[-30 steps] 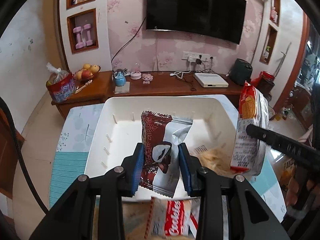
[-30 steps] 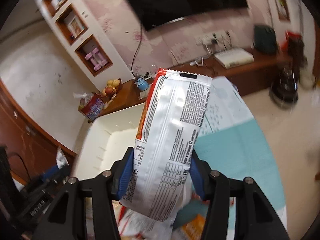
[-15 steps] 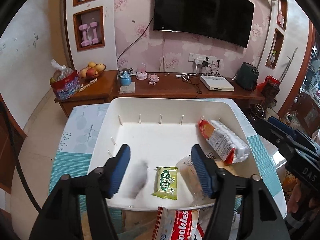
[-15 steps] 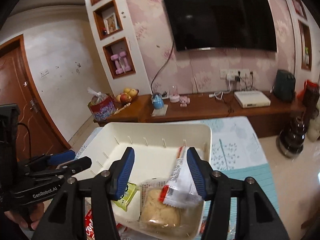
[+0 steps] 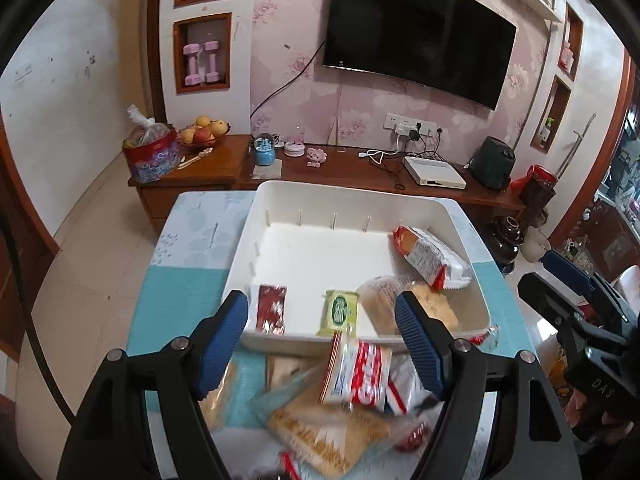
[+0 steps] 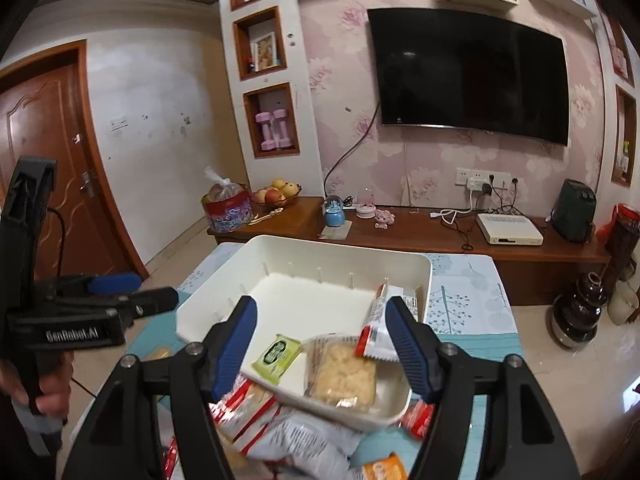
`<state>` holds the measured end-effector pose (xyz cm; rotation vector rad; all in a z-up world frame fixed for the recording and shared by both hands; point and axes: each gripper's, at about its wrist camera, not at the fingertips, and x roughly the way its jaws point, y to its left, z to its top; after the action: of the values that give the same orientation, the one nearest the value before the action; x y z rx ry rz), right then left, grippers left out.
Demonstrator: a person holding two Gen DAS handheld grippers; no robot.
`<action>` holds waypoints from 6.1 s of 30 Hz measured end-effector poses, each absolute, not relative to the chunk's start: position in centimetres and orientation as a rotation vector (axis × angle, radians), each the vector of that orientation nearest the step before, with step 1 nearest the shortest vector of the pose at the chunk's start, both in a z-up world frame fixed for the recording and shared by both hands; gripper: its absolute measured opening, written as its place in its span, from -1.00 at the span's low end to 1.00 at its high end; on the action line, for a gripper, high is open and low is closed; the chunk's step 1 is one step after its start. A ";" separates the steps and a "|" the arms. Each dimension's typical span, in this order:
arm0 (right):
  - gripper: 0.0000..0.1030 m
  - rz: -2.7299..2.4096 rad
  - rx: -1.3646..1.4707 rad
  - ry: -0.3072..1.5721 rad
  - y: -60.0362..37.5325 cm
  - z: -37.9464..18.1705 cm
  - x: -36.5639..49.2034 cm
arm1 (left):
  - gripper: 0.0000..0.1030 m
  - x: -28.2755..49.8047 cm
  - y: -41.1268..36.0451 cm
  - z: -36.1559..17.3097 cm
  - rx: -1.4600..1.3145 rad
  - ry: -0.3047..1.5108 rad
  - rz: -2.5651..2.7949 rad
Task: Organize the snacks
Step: 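Move both tools back over the remaining snacks on the table, then grasp the clear puffed rice bar bag with the left tool while the right grasps the dark red-edged packet, then carry both packets into the white basket and open both tools, then move both tools back to the pile, rolling the right tool toward the orange OATS bar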
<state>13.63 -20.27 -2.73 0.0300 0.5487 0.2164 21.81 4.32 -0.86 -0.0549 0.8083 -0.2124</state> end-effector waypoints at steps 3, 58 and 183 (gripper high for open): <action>0.43 0.232 0.018 0.540 -19.6 -2.4 11.8 | 0.48 19.8 5.8 -0.4 -0.062 0.824 -0.184; 0.50 0.620 -0.251 0.922 -1.4 -19.8 4.4 | 0.53 23.9 13.3 -16.1 -0.019 1.205 -0.174; 0.56 0.023 0.317 0.616 -23.4 -4.1 12.8 | 0.51 21.1 4.3 -2.5 -0.127 0.985 -0.195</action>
<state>12.83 -23.36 -4.13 0.3167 0.6163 0.0234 21.10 4.31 -2.50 -0.1270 0.9852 -0.1954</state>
